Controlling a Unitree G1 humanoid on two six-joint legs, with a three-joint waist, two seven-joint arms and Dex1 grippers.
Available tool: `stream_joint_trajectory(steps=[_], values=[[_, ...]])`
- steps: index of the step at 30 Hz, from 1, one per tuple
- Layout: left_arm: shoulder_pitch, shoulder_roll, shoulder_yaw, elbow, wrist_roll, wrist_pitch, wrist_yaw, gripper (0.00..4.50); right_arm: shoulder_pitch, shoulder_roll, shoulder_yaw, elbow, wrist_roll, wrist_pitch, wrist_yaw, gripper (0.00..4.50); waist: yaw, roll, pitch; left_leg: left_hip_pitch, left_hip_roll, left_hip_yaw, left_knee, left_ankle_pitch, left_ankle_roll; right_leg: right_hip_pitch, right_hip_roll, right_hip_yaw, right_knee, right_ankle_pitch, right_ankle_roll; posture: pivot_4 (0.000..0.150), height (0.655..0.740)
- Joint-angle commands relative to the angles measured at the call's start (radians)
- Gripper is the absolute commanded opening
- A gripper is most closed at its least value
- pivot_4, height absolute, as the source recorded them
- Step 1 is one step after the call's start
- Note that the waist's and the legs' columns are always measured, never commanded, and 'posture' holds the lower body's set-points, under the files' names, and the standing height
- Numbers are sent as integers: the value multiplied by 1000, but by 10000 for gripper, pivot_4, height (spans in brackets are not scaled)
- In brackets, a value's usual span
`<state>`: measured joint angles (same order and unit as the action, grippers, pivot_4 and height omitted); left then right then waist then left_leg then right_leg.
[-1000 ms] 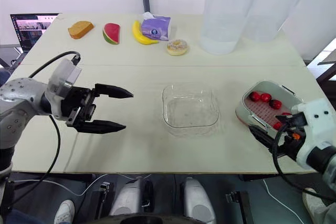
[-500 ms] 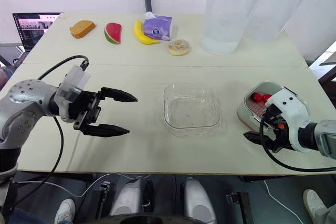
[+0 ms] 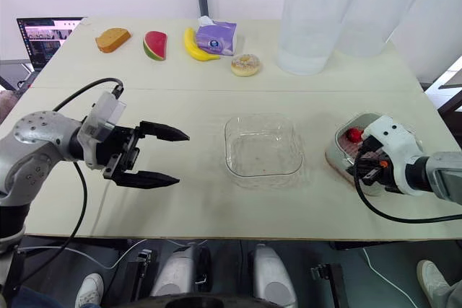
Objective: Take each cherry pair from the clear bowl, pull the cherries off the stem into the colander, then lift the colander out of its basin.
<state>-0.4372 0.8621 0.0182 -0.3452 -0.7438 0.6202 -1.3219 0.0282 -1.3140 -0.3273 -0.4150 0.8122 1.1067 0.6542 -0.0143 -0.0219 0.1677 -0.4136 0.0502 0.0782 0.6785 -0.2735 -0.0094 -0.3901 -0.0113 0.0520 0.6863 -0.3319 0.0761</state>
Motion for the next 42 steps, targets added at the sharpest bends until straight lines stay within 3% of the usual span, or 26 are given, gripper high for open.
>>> stream_joint_trajectory(steps=[1,16,42], values=[[-6,12,23,-26,-8,-3,5,45000,-17,10,-15,-8,-27,-4,26,2131,0,0,0,0,0,0,0,0,0,0,0,0,0,0,0,1500,7400],[-21,-1,-5,-17,1,-2,10,45000,-66,-46,-114,-46,-60,67,134,2131,-1,1,0,0,0,0,0,0,0,0,0,0,0,0,0,1500,7400],[-55,-17,-24,5,10,-2,5,45000,-45,-4,-186,-101,-111,143,157,2131,0,1,0,0,0,0,0,0,0,0,0,0,0,0,0,1500,7400]])
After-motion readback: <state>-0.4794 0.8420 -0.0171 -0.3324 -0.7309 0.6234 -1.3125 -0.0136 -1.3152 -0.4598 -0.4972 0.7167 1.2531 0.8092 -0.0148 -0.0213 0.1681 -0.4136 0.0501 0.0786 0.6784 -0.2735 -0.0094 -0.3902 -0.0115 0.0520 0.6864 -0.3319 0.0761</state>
